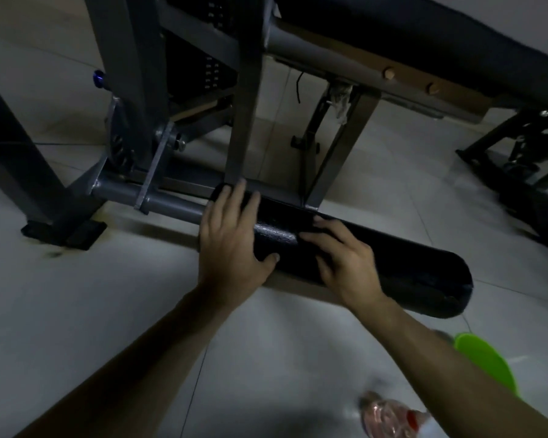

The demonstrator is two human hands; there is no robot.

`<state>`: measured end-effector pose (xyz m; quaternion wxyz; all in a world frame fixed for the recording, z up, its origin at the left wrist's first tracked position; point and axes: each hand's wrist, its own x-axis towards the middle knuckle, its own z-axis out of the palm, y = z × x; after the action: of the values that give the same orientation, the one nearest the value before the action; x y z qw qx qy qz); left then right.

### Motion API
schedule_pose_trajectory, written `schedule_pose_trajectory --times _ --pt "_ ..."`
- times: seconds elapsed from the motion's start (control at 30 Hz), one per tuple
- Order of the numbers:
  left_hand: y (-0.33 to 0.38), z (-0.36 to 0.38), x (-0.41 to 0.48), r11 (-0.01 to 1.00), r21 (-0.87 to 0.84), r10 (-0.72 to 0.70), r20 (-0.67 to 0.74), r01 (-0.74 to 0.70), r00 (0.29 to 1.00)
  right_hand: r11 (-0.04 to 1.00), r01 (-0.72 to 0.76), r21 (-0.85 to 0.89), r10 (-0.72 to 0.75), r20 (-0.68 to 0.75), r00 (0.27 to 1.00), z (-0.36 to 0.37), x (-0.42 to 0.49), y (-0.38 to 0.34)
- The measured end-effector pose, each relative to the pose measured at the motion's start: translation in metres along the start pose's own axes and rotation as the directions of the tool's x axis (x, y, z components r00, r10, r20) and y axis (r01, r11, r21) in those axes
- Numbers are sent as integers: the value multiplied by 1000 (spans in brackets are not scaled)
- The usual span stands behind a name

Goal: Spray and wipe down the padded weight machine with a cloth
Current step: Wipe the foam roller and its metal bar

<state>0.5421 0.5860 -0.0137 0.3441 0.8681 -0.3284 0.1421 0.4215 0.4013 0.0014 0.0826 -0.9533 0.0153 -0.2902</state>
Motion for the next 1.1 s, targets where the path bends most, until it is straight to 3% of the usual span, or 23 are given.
schedule_pose_trajectory --times 0.13,0.27,0.33,0.47,0.6,0.67,0.83,0.97,1.03,1.1 --pt "26 21 -5 988 8 153 100 -155 983 971 -223 -81 216 -89 972 -46 -60 53" --pt "42 33 -5 989 54 131 114 -137 985 866 -497 -47 468 -269 842 -46 -69 62" --pt "43 35 -5 989 61 127 103 -133 987 885 -466 4 447 -288 847 -24 -46 40" --pt "44 38 -8 984 86 150 73 -156 986 974 -215 76 223 -121 967 15 6 -10" --pt "59 39 -9 983 85 154 91 -162 984 995 -96 17 96 -19 995 -7 -4 15" --pt "73 46 -8 964 82 243 104 -252 964 992 -122 -32 119 -67 991 -28 -32 48" --pt "125 78 -7 921 31 377 173 -388 910 918 -383 -102 357 -210 910 -84 -109 125" --pt "150 98 -13 910 67 384 239 -410 892 813 -579 -63 517 -382 766 -100 -135 151" --pt "152 101 -15 911 95 369 242 -400 897 792 -611 8 554 -429 713 -83 -120 137" --pt "153 104 -15 914 108 359 229 -391 905 834 -550 38 517 -402 756 -63 -98 111"
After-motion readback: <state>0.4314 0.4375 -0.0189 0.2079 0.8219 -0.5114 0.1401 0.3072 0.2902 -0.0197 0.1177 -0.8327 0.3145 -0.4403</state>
